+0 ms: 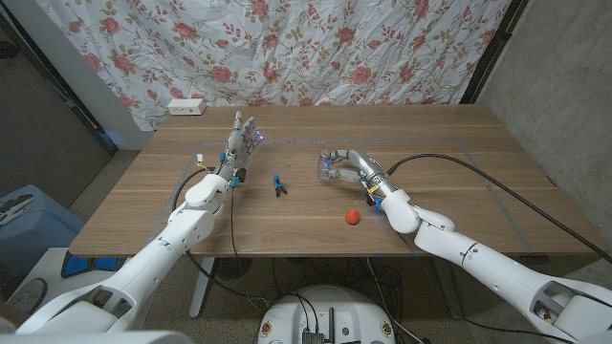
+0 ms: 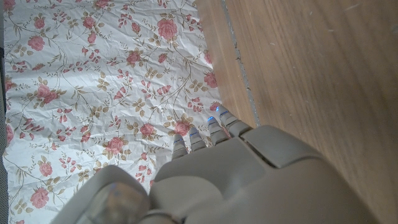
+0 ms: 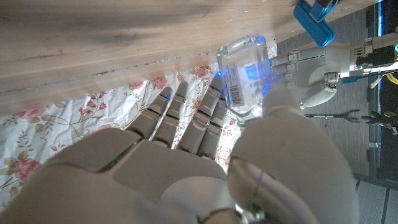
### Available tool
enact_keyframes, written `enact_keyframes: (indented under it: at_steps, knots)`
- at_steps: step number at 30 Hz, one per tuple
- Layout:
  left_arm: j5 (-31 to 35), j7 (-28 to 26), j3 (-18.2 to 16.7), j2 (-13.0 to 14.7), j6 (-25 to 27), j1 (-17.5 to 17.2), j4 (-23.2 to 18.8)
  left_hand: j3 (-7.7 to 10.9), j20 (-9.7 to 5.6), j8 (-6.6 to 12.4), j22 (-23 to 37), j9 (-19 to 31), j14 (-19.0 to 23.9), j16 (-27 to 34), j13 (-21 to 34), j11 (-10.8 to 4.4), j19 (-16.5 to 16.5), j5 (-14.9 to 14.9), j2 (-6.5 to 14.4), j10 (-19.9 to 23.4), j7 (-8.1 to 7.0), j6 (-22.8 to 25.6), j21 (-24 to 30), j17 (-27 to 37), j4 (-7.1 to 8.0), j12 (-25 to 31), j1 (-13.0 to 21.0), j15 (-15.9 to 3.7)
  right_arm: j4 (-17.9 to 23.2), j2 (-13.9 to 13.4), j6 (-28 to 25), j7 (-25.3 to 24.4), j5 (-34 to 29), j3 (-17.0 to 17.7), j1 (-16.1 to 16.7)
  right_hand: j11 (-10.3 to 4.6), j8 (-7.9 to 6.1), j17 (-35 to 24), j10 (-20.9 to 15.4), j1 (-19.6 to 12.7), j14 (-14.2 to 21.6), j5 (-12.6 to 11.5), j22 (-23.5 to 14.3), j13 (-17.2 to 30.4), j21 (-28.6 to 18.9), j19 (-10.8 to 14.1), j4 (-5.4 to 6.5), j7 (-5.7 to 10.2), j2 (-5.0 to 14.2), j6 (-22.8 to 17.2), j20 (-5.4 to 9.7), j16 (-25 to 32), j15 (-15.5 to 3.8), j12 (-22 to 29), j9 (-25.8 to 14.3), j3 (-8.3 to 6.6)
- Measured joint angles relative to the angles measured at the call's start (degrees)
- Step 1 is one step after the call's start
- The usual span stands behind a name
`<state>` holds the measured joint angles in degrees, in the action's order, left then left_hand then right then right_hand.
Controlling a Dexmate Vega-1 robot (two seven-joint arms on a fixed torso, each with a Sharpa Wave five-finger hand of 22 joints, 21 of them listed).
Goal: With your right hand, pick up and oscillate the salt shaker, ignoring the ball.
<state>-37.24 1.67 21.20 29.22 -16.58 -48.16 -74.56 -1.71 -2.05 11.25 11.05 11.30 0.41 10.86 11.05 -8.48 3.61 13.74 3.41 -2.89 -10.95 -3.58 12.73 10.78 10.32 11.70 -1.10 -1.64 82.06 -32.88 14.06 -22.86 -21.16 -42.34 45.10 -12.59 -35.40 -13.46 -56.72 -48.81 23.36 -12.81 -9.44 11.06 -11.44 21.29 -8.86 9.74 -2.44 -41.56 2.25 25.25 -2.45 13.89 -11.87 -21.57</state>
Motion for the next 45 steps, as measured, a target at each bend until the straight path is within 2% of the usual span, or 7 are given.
enact_keyframes:
  at_steps: [15, 30, 43, 45]
  knots:
    - [0.0, 0.0, 0.0, -0.02, 0.0, 0.0, 0.0, 0.0, 0.0, 0.0, 0.0, 0.0, 0.0, 0.0, 0.0, 0.0, 0.0, 0.0, 0.0, 0.0, 0.0, 0.0, 0.0, 0.0, 0.0, 0.0, 0.0, 0.0, 2.47, -0.75, -2.14, -1.7, -2.09, 1.53, 0.56, -0.11, -0.21, 0.0, -0.5, -0.53, 0.93, 0.18, 0.0, 0.03, 0.0, 0.73, -0.24, 0.0, 0.53, 0.0, 0.32, 0.41, -0.32, -0.39, 0.05, 0.24]
    - [0.0, 0.01, 0.0, 0.0, -0.01, 0.0, 0.0, 0.0, 0.0, 0.0, 0.0, 0.0, 0.0, 0.0, 0.0, 0.0, 0.0, 0.0, 0.0, 0.0, 0.0, 0.0, 0.0, 0.0, 0.0, 0.0, 0.0, 0.0, 2.32, -0.76, -2.39, -5.56, -5.33, 1.76, -0.29, -0.12, -0.19, 0.01, -0.93, -0.98, 1.22, 0.41, 0.0, 0.31, -0.04, 1.24, -0.47, 0.01, 0.97, 0.0, 0.01, 0.65, -0.01, -0.51, 0.01, 0.47]
    - [-0.01, 0.01, 0.0, 0.02, -0.02, 0.0, 0.0, 0.0, 0.0, 0.0, 0.0, 0.0, 0.0, 0.0, 0.0, 0.0, 0.0, 0.0, 0.0, 0.0, 0.0, 0.0, 0.0, 0.0, 0.0, 0.0, 0.0, 0.0, 0.78, -0.91, -1.82, -12.12, -11.06, 1.24, -1.61, -0.11, -0.05, -0.27, -0.91, -1.01, 1.84, 0.85, 0.0, 0.31, -0.04, 1.86, -0.71, 0.22, 0.93, 0.22, 0.18, 1.53, -0.21, -0.87, -0.4, 0.71]
    - [-0.02, 0.01, -0.01, 0.03, -0.02, 0.0, 0.0, 0.0, 0.0, 0.0, 0.0, 0.0, 0.0, 0.0, 0.0, 0.0, 0.0, 0.0, 0.0, 0.0, 0.0, 0.0, 0.0, 0.0, 0.0, 0.0, 0.0, 0.0, 0.64, -0.94, -2.04, -12.97, -11.91, 1.05, -1.75, -0.1, 0.02, -0.33, -0.91, -2.51, 1.84, 0.87, 0.0, 0.27, -0.05, 2.04, -0.66, 0.22, 0.94, 0.22, -0.01, 1.53, -0.21, -1.08, -0.4, 0.77]
